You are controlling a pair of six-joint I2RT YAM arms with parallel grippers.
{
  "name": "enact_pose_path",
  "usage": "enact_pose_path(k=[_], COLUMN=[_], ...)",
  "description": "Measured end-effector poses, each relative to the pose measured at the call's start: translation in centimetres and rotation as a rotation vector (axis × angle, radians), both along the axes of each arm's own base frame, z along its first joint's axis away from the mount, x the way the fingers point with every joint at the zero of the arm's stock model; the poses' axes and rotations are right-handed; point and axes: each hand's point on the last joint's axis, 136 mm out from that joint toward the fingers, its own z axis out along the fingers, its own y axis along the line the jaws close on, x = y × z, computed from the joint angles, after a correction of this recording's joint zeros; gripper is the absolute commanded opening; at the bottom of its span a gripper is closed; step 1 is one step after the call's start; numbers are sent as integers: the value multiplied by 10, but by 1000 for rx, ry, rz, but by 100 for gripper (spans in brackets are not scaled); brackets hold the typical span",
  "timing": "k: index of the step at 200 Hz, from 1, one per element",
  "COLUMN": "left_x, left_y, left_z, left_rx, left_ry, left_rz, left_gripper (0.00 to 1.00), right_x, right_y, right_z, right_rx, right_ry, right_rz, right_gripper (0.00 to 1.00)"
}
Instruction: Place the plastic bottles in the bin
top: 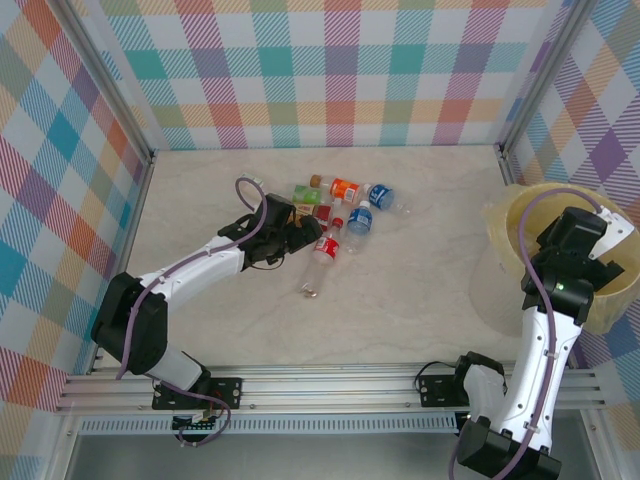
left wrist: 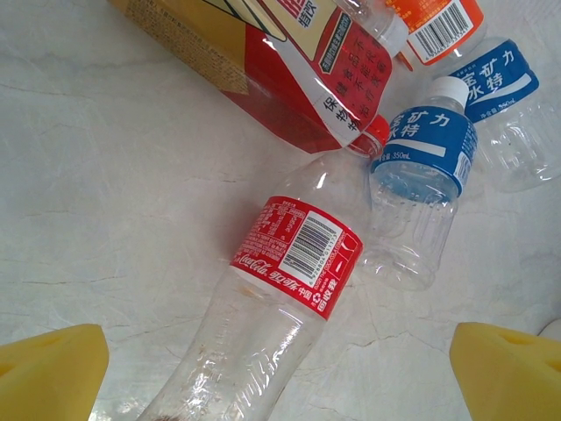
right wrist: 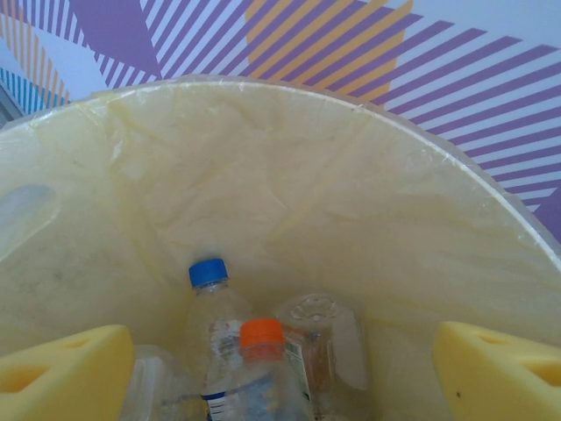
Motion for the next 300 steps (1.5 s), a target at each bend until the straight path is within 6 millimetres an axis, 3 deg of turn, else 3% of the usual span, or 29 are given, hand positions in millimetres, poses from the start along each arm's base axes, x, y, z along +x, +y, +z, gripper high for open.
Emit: enact_pose_path(k=[25,66,124,191,219,247,276,300], left_x=[0,0,-1,1,3,-2,-4,-8], left_y=[0,-3,-6,-1,16,36,55,71], left_z=[-1,-7,-6,-7,-8,5,13,5], left_rx=[0,-2,-10,12,57,78,97,108], left_ry=[2,19,20,12,7,-29,-36,-9], left_rz=[0,-10,-25,-8,84,165,257,332], left_gripper=[100,100,100,100,100,100,100,100], right_x=[5,22,46,76,82,89,108,129], right_y=[4,21,59,136,175,210,249,294], right_z=[-2,-1,19,46,53,55,39,2], right_rx=[17,76,177,397,454,477,508,528], right_ry=[-7,-44,-166,-298,-306,-274,-184,-37], right_rz=[36,160,379,745,892,1013,1112,1178], right_gripper=[100,100,100,100,100,100,100,100])
